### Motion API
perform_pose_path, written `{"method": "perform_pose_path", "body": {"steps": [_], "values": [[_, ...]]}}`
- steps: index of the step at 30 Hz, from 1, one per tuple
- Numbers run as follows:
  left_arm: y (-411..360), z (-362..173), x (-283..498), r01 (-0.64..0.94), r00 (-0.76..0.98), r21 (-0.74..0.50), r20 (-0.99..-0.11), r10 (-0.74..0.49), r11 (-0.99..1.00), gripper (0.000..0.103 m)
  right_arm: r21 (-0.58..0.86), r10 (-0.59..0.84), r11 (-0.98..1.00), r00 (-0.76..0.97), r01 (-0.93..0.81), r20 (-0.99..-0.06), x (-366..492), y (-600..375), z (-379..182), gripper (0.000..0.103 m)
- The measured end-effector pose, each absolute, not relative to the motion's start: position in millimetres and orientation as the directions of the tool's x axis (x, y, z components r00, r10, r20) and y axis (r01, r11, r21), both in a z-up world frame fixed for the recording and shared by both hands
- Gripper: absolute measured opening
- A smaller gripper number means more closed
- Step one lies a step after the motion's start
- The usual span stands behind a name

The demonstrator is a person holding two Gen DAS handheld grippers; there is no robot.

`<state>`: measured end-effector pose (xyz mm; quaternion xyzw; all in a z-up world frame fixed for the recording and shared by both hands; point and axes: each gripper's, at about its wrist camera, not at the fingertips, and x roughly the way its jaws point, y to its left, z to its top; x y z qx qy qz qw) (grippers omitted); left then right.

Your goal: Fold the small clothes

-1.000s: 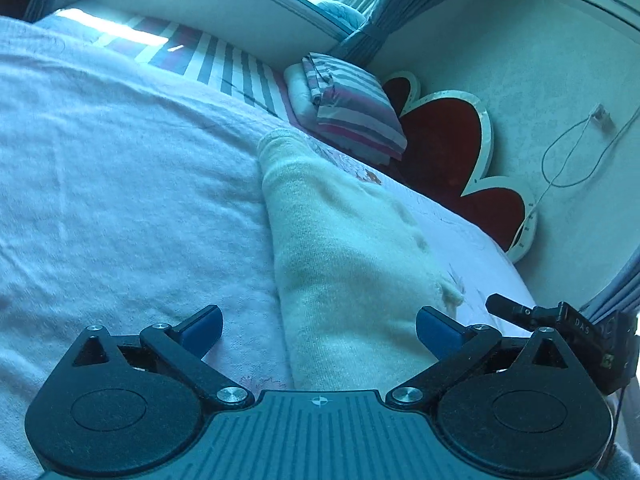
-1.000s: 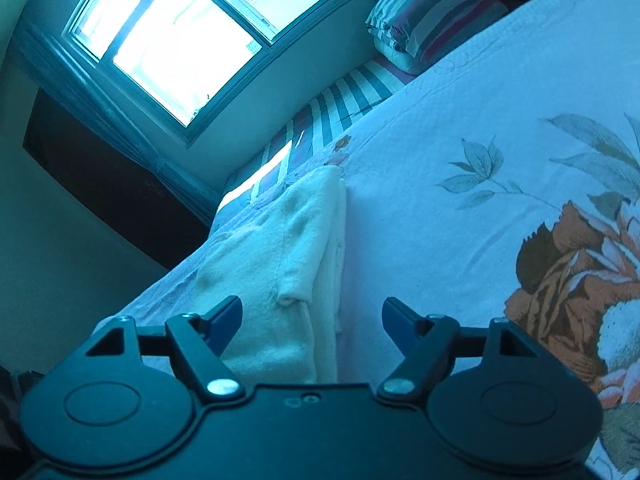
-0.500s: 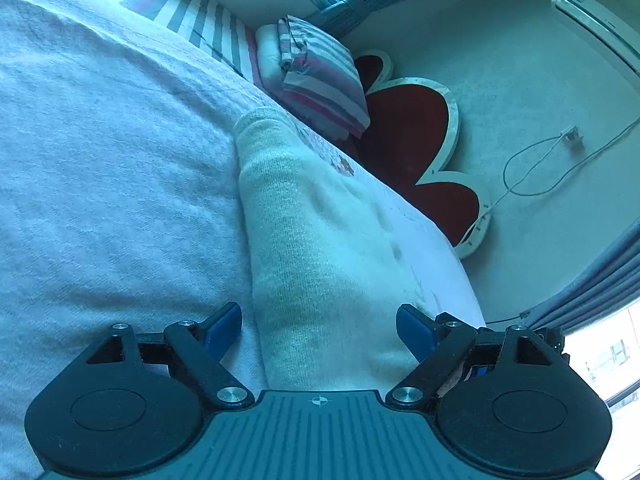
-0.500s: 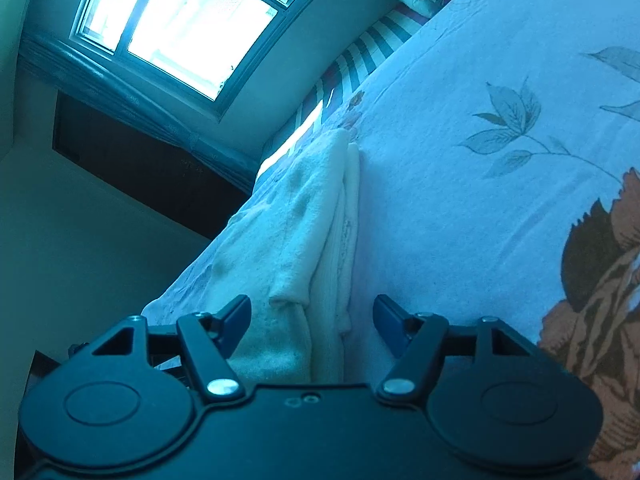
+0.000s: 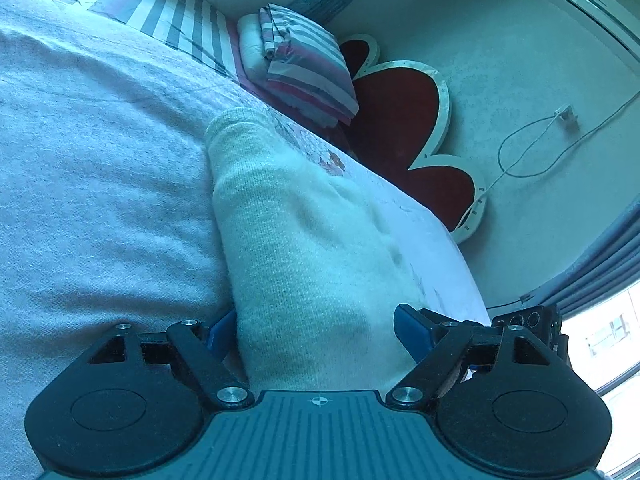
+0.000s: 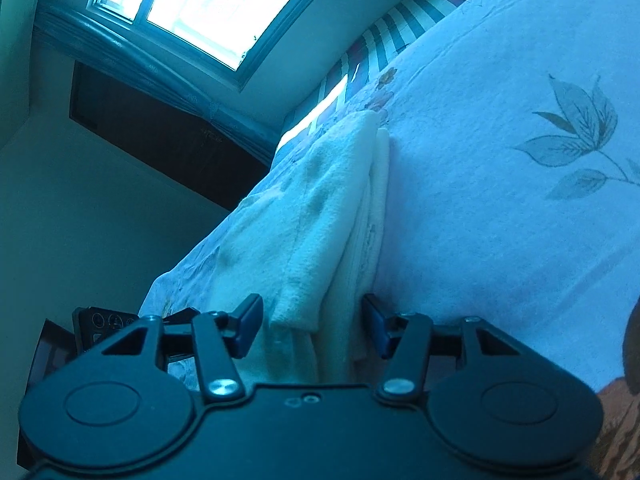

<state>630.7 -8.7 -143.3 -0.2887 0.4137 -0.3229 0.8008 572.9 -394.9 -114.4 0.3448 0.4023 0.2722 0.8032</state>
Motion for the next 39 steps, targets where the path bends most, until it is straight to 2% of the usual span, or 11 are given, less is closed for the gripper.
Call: {"method": "perform_pose_path", "body": {"steps": [8,13,17,22,30,39], "values": [[-11,-141,633,0.308,0.434,-0.718,-0.478,-0.764,0.624,0.078,0.763,0.729,0.616,0.510,-0.197,-0.457,576,-393,-114,0.052],[-10,-143,634,0.301,0.444,-0.717,-0.479,-0.757,0.629,0.066,0.768,0.740,0.606,0.501,-0.206,-0.450,581,-392,-115,0.049],[-14,-142,632,0.319,0.453,-0.691,-0.491,-0.744,0.649,0.066,0.752,0.735,0.622,0.495,-0.220,-0.463,583,-388,-114,0.046],[-20,-140,628,0.310,0.493,-0.651,-0.512,-0.703,0.692,0.045,0.716,0.710,0.655,0.519,-0.240,-0.476,578,-381,-111,0.036],[-24,-128,619,0.336,0.544,-0.603,-0.503,-0.672,0.724,0.039,0.658,0.665,0.707,0.561,-0.260,-0.493,566,-371,-97,0.032],[11,-87,604,0.375,0.569,-0.590,-0.463,-0.680,0.716,0.037,0.603,0.654,0.728,0.596,-0.326,-0.467,545,-337,-49,0.031]]}}
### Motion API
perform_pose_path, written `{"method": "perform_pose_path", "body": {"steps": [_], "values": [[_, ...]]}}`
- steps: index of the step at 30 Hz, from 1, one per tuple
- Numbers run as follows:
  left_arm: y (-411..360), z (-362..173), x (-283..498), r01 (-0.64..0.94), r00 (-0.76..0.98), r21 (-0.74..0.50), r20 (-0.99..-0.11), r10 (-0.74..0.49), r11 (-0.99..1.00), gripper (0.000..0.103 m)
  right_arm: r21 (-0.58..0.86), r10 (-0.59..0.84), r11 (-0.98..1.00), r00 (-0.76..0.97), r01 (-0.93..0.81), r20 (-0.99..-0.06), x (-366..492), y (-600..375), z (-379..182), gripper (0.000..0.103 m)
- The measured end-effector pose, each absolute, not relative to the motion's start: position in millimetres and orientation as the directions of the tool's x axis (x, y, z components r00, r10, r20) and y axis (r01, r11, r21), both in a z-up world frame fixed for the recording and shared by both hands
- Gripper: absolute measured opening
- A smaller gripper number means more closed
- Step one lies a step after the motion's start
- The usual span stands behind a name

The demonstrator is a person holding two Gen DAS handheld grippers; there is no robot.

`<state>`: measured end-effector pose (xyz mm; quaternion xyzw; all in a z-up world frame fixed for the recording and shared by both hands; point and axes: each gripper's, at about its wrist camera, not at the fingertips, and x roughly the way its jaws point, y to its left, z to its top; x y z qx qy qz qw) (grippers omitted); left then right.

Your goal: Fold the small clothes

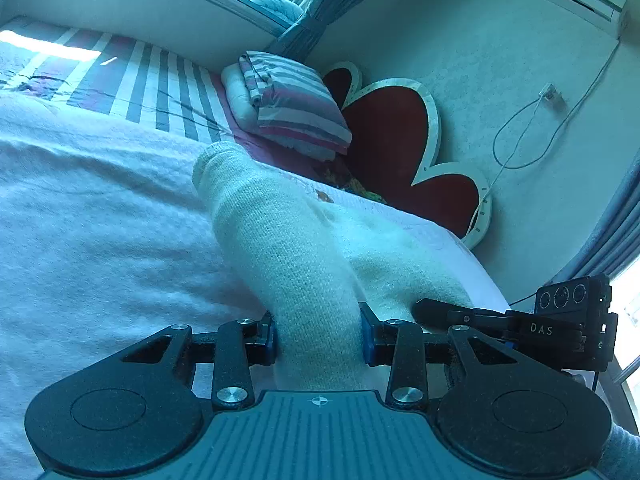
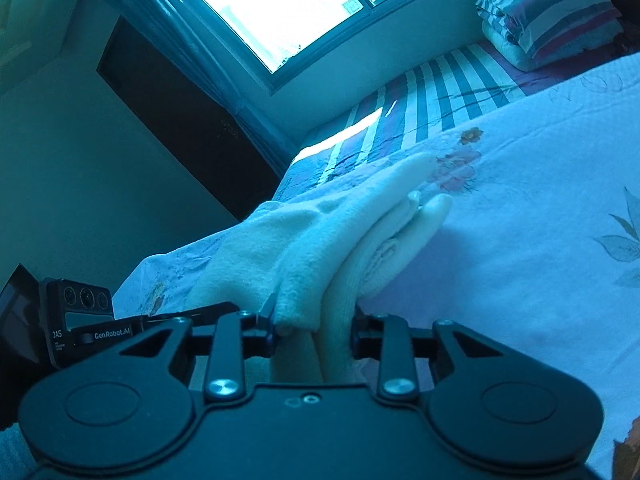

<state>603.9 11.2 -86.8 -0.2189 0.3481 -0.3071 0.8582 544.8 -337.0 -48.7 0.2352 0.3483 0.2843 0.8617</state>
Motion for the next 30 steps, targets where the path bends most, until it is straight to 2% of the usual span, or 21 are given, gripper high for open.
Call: {"method": "perform_pose_path", "body": {"steps": [5,13,19,23,25,27,28,30], "values": [[63,-63,588,0.386,0.589,-0.576,-0.446,-0.673,0.720,0.037,0.608,0.667,0.716,0.592,-0.342,-0.453,536,-289,-28,0.031],[189,-45,541,0.339,0.653,-0.533,-0.460,-0.602,0.775,0.037,0.650,0.742,0.647,0.524,-0.397,-0.418,528,-174,-23,0.031],[267,-69,520,0.236,0.672,-0.532,-0.515,-0.532,0.813,0.037,0.708,0.791,0.595,0.438,-0.381,-0.428,535,-93,-51,0.031],[297,-113,525,0.135,0.623,-0.572,-0.586,-0.518,0.809,0.038,0.728,0.783,0.608,0.394,-0.317,-0.481,544,-61,-79,0.031],[300,-133,525,0.103,0.607,-0.598,-0.595,-0.526,0.795,0.044,0.709,0.747,0.653,0.381,-0.266,-0.545,544,-53,-93,0.037],[304,-139,520,0.075,0.617,-0.642,-0.571,-0.542,0.763,0.044,0.720,0.743,0.653,0.386,-0.236,-0.547,541,-58,-98,0.042],[303,-138,518,0.072,0.620,-0.645,-0.568,-0.541,0.761,0.046,0.725,0.740,0.652,0.393,-0.222,-0.545,537,-63,-97,0.049],[298,-137,505,0.073,0.616,-0.642,-0.573,-0.541,0.763,0.048,0.722,0.731,0.659,0.405,-0.210,-0.549,526,-77,-91,0.055]]}}
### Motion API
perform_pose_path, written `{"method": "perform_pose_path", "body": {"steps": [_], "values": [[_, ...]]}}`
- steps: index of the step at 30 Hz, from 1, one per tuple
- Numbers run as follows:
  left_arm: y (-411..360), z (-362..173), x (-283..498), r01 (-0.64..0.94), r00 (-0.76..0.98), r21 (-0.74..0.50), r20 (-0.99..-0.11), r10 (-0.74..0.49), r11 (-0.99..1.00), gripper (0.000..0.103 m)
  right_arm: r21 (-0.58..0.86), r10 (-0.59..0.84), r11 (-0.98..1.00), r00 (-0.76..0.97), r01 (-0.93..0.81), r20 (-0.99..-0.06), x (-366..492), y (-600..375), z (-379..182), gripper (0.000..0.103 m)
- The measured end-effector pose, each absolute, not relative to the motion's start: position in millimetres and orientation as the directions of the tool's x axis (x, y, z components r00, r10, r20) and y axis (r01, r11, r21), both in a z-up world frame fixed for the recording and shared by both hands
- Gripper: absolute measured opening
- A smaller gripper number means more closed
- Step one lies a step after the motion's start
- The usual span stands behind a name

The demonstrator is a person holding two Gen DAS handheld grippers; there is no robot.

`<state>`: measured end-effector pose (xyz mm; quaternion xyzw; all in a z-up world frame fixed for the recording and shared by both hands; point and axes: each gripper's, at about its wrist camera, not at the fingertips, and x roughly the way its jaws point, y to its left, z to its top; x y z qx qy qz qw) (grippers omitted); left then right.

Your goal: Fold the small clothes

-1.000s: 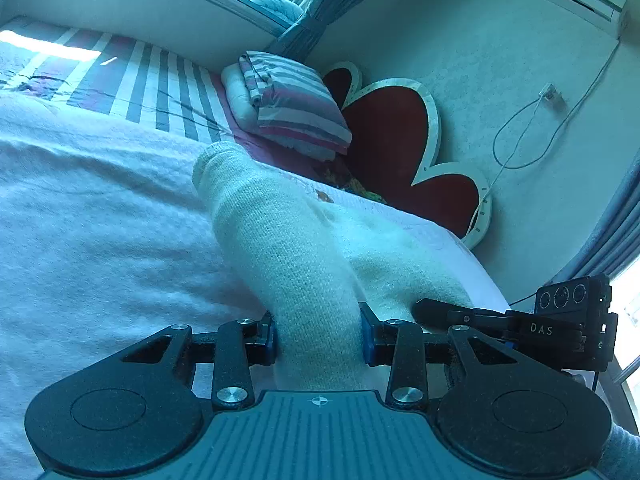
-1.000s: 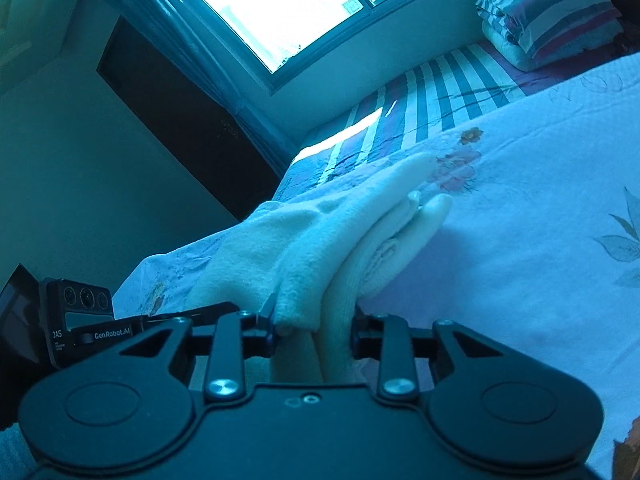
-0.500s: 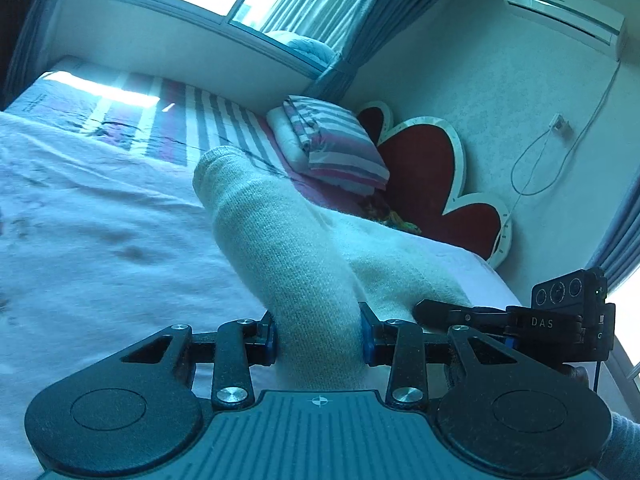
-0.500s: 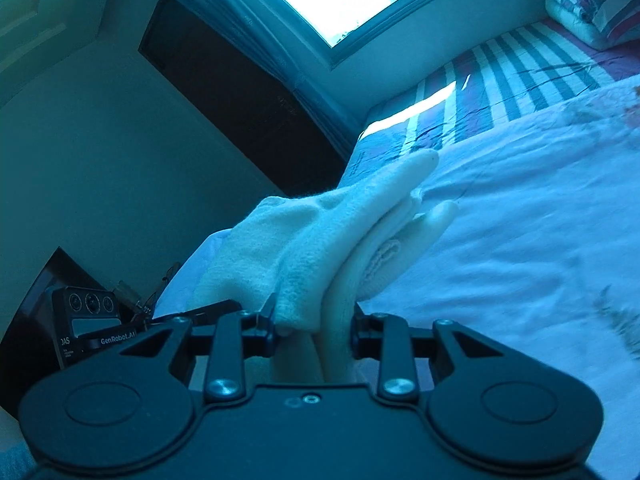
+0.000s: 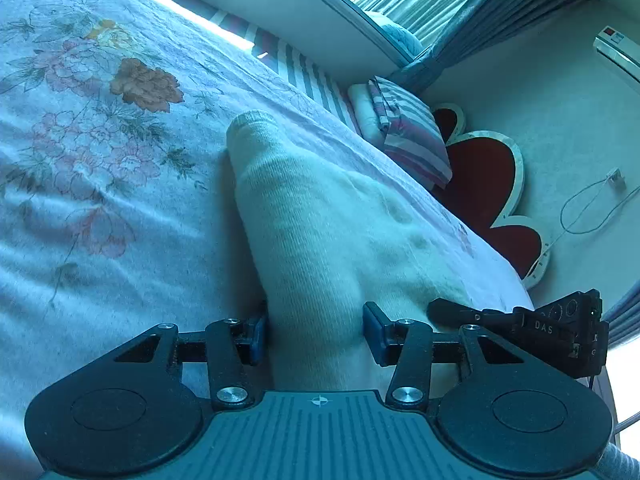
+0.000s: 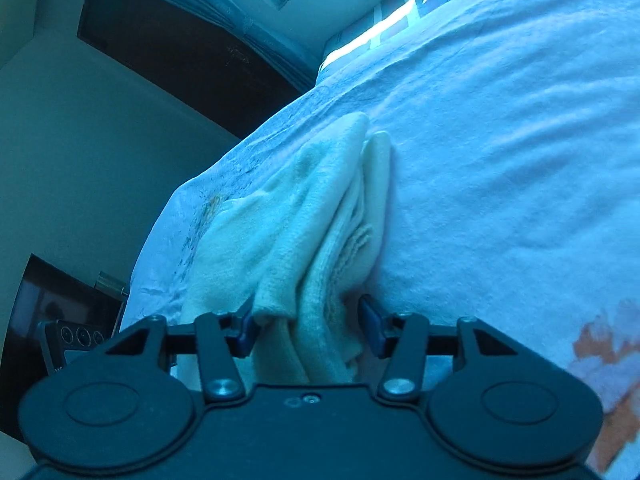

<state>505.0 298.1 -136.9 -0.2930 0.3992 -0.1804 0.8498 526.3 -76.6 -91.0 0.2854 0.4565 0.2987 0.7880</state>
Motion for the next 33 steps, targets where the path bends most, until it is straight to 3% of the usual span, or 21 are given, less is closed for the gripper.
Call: {"method": "perform_pose_path", "body": {"steps": [3,5,7,9,11,12,14,18,22,24,26,30,33], "values": [[301,-145,482,0.058,0.581,-0.692,-0.563,-0.588,0.720,0.048,0.809,0.795,0.575,0.320,-0.123,-0.516,507,-92,-101,0.053],[300,-156,470,0.031,0.551,-0.757,-0.533,-0.643,0.653,0.048,0.829,0.804,0.556,0.294,-0.062,-0.517,500,-92,-109,0.046],[298,-167,462,-0.013,0.539,-0.817,-0.491,-0.684,0.576,0.048,0.866,0.825,0.496,0.278,0.057,-0.491,493,-95,-116,0.025],[296,-175,455,-0.049,0.541,-0.885,-0.414,-0.732,0.463,0.048,0.913,0.866,0.370,0.291,0.172,-0.406,482,-101,-121,0.018],[291,-180,444,-0.068,0.536,-0.897,-0.402,-0.743,0.436,0.048,0.919,0.870,0.349,0.300,0.186,-0.391,469,-101,-116,0.018],[290,-181,439,-0.075,0.532,-0.885,-0.425,-0.732,0.459,0.048,0.908,0.860,0.374,0.296,0.189,-0.415,462,-102,-115,0.018],[291,-174,429,-0.057,0.535,-0.812,-0.516,-0.669,0.580,0.048,0.817,0.770,0.561,0.281,0.130,-0.573,455,-99,-108,0.019],[287,-146,417,-0.006,0.606,-0.599,-0.639,-0.474,0.801,0.048,0.729,0.686,0.684,0.374,-0.036,-0.624,446,-102,-74,0.024],[271,-140,429,0.040,0.630,-0.511,-0.654,-0.419,0.859,0.064,0.630,0.641,0.750,0.457,-0.203,-0.617,455,-79,-44,0.028],[267,-144,434,0.060,0.634,-0.443,-0.675,-0.377,0.894,0.064,0.590,0.627,0.772,0.435,-0.237,-0.646,465,-63,-52,0.027],[264,-137,433,0.058,0.640,-0.414,-0.683,-0.352,0.908,0.064,0.483,0.537,0.843,0.414,-0.236,-0.735,472,-45,-67,0.021],[265,-117,417,0.072,0.678,-0.366,-0.664,-0.315,0.928,0.064,0.438,0.527,0.850,0.487,-0.294,-0.696,442,-49,-36,0.030],[261,-120,407,0.064,0.670,-0.338,-0.683,-0.292,0.939,0.064,0.413,0.536,0.843,0.477,-0.344,-0.697,426,-43,-37,0.031]]}}
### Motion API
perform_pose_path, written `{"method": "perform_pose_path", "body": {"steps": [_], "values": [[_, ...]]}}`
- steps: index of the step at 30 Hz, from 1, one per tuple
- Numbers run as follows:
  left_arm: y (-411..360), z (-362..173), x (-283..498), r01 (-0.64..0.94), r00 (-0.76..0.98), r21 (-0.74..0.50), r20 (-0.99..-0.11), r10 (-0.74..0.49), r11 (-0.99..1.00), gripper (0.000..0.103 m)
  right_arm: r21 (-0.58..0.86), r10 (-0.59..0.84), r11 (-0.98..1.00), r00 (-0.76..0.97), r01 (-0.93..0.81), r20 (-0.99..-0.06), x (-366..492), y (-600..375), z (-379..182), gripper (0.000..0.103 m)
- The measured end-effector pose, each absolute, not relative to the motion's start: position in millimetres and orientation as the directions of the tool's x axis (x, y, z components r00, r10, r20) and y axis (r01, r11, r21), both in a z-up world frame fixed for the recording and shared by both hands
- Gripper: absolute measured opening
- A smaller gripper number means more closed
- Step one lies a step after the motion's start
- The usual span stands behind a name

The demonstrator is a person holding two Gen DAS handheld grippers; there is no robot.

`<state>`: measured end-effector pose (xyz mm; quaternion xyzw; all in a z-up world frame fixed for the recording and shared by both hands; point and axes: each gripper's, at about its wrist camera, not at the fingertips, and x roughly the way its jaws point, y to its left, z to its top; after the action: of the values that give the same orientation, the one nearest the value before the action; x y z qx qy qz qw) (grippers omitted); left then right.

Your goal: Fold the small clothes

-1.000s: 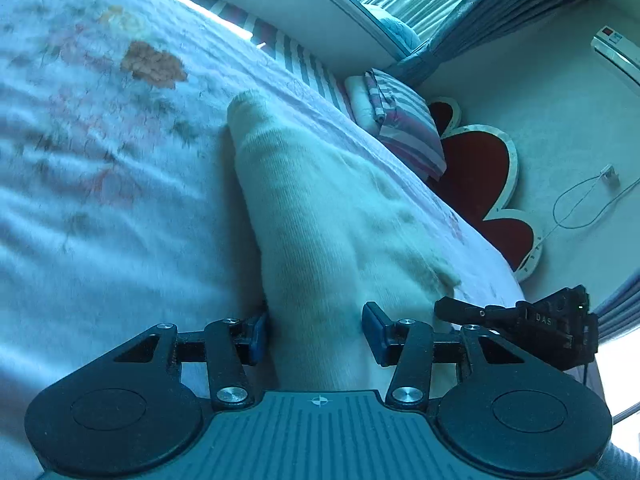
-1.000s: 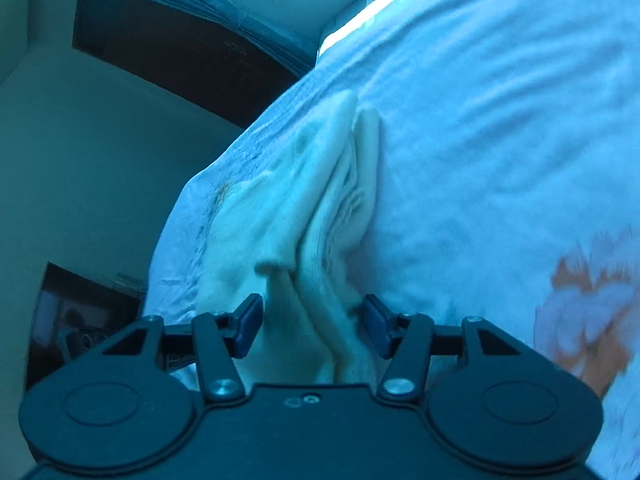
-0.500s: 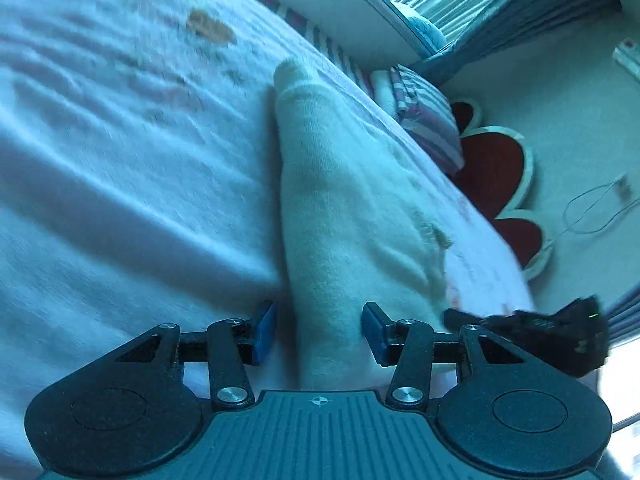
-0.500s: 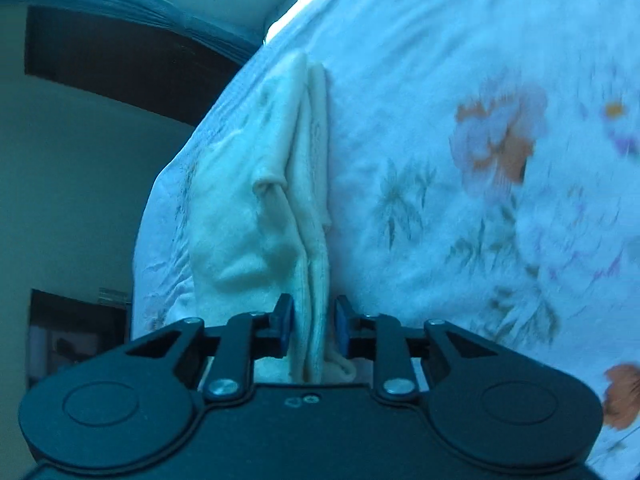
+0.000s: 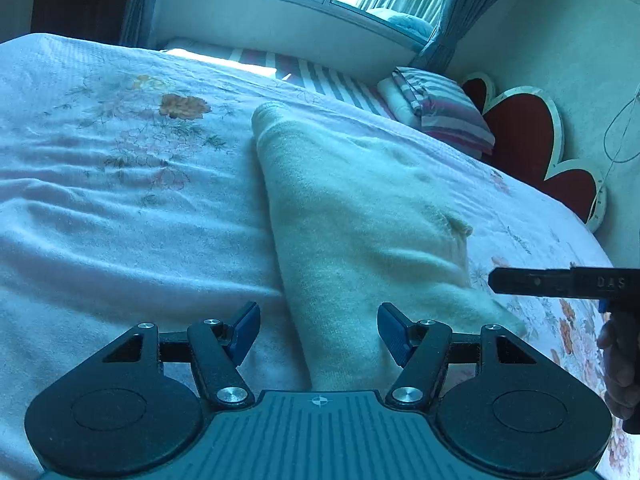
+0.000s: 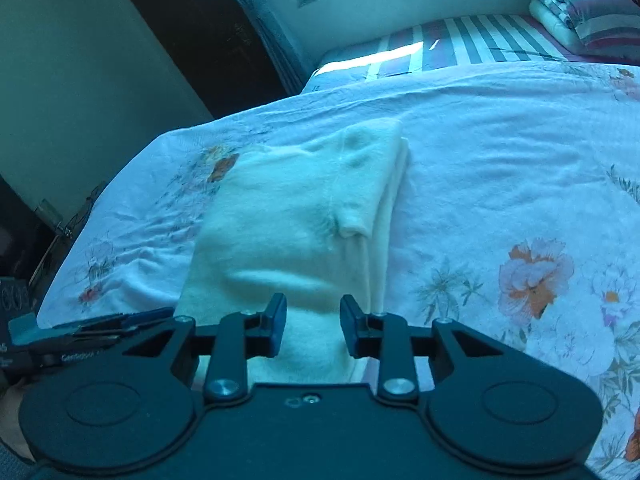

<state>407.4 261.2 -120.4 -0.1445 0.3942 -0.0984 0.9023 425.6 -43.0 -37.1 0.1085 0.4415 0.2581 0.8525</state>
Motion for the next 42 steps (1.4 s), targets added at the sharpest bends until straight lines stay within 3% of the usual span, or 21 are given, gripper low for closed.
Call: {"method": "perform_pose_path", "body": {"steps": [3,6,7,9,13,14,15,16,18,24,33,42], "values": [[258,-129,400,0.067,0.667,-0.323,-0.689,-0.283,0.944,0.064,0.315,0.451,0.885,0.465,-0.342,-0.762,422,-25,-61,0.030],[256,-130,397,0.068,0.677,-0.306,-0.685,-0.269,0.950,0.064,0.328,0.448,0.891,0.489,-0.314,-0.749,418,-30,-58,0.032],[256,-130,397,0.063,0.679,-0.304,-0.685,-0.264,0.951,0.065,0.317,0.438,0.895,0.490,-0.313,-0.754,419,-29,-58,0.040],[255,-129,395,0.056,0.682,-0.298,-0.685,-0.254,0.953,0.065,0.314,0.434,0.897,0.481,-0.311,-0.762,421,-27,-62,0.044],[251,-115,381,0.047,0.699,-0.266,-0.680,-0.222,0.963,0.066,0.339,0.435,0.900,0.495,-0.274,-0.752,417,-33,-49,0.045],[250,-110,376,0.043,0.707,-0.253,-0.676,-0.209,0.966,0.070,0.334,0.430,0.902,0.517,-0.272,-0.740,412,-35,-42,0.045],[248,-104,368,0.037,0.715,-0.239,-0.672,-0.192,0.970,0.089,0.329,0.426,0.904,0.531,-0.272,-0.732,406,-37,-36,0.051],[246,-98,359,0.029,0.731,-0.223,-0.660,-0.173,0.974,0.103,0.319,0.418,0.908,0.549,-0.271,-0.724,399,-39,-29,0.067],[240,-84,339,0.017,0.757,-0.193,-0.638,-0.139,0.981,0.103,0.285,0.397,0.917,0.596,-0.278,-0.698,377,-44,-12,0.083],[205,-34,257,0.015,0.814,-0.073,-0.579,-0.055,0.997,0.103,0.222,0.368,0.929,0.693,-0.296,-0.620,293,-66,40,0.091],[156,23,107,-0.019,0.889,-0.087,-0.458,-0.023,0.996,0.103,0.112,0.306,0.949,0.784,-0.293,-0.539,134,-87,95,0.094],[136,48,21,0.009,0.898,-0.081,-0.437,-0.044,0.997,0.103,0.043,0.248,0.965,0.843,-0.259,-0.478,51,-96,120,0.095]]}}
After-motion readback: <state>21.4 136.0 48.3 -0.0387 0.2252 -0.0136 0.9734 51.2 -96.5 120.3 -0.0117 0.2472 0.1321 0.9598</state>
